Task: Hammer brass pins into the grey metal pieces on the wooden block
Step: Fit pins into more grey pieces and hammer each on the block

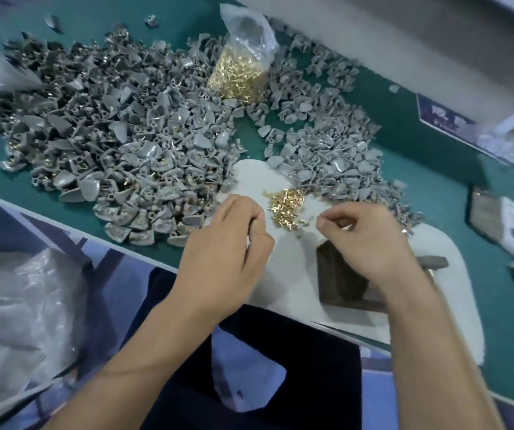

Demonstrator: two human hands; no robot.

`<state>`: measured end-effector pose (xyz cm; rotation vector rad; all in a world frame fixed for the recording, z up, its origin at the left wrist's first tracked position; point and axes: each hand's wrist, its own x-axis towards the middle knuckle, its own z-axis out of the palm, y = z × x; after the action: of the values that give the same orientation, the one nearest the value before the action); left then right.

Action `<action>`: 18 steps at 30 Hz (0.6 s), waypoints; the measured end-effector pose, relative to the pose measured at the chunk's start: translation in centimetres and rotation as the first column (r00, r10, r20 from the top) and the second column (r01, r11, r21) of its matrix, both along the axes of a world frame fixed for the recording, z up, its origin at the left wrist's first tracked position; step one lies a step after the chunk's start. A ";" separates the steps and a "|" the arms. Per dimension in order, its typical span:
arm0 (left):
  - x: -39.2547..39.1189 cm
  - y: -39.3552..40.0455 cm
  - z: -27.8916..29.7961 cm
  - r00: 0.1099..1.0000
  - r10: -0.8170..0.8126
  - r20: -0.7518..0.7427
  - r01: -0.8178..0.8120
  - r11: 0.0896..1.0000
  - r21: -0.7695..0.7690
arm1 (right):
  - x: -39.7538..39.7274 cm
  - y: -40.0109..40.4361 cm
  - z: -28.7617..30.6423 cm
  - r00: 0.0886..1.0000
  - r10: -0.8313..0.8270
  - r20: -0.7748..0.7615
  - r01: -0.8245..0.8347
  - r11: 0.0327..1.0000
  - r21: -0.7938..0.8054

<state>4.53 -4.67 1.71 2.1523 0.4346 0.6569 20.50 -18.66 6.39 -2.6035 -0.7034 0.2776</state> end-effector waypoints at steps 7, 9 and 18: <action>1.1 -1.0 -1.8 0.998 -0.035 -0.049 0.035 0.999 0.006 | 1.1 1.7 -1.0 0.998 0.022 -0.055 -0.024 0.999 -0.044; 1.1 -0.9 -2.0 0.998 -0.026 -0.051 0.027 1.000 0.012 | 1.4 2.0 -0.8 0.996 0.046 -0.073 -0.050 0.998 -0.048; 1.8 -1.6 -1.7 0.996 -0.012 -0.085 0.020 0.995 0.096 | 1.9 1.3 -0.5 0.991 0.116 -0.062 -0.117 0.993 -0.023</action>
<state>6.32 -6.26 0.03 2.2794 0.4378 0.5909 22.38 -17.34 5.88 -2.5715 -0.8371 0.4016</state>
